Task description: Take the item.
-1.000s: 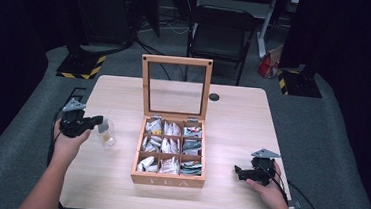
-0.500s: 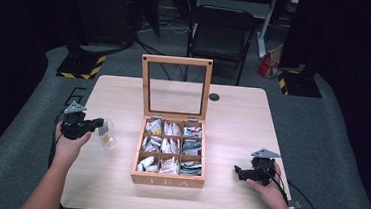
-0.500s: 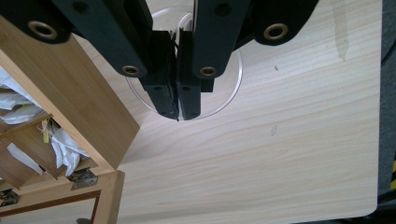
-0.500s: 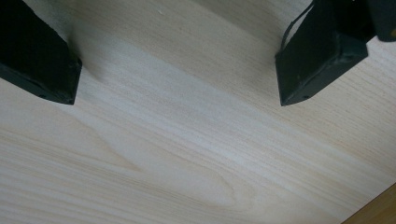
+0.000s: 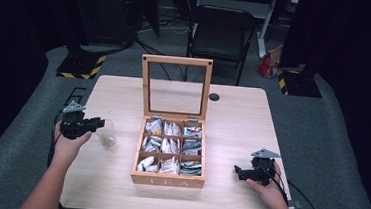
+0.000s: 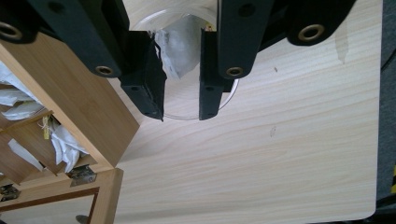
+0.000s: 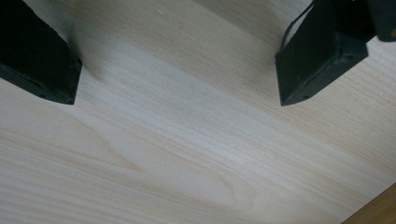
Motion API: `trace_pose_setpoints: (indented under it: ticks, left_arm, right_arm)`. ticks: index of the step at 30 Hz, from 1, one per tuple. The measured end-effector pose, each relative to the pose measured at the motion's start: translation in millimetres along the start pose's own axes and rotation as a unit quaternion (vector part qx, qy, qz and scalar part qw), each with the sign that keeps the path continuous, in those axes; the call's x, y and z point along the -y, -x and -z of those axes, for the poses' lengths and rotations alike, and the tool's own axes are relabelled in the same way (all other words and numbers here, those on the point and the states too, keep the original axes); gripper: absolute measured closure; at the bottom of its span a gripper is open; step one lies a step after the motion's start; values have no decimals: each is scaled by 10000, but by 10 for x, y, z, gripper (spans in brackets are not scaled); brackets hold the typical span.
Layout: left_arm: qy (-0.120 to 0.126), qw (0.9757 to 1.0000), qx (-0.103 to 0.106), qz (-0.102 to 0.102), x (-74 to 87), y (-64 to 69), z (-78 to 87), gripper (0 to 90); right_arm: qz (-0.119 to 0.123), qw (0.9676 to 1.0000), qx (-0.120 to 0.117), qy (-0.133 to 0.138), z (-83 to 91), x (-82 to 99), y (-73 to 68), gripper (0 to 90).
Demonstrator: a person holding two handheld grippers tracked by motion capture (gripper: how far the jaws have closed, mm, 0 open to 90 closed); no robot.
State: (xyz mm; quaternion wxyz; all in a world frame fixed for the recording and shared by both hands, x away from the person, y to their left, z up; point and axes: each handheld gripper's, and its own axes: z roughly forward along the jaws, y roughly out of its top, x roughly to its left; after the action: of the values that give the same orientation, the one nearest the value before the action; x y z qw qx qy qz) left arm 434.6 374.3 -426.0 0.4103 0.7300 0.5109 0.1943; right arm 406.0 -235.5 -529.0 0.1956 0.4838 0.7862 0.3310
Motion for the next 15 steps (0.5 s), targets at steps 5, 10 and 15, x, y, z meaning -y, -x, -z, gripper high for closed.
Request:
trace_pose_setpoints:
  ticks: [5, 10, 15]
  left_arm:
    - [58, 10000, 64, 5, -57, 22, 39, 620]
    - [109, 9999, 72, -17, -115, 53, 75, 510]
    - [179, 9997, 116, -85, -168, 104, 111, 460]
  right_arm:
    - [0, 10000, 0, 1, 0, 0, 0, 0]
    - [0, 10000, 0, 0, 0, 0, 0, 0]
    - [1, 10000, 0, 1, 0, 0, 0, 0]
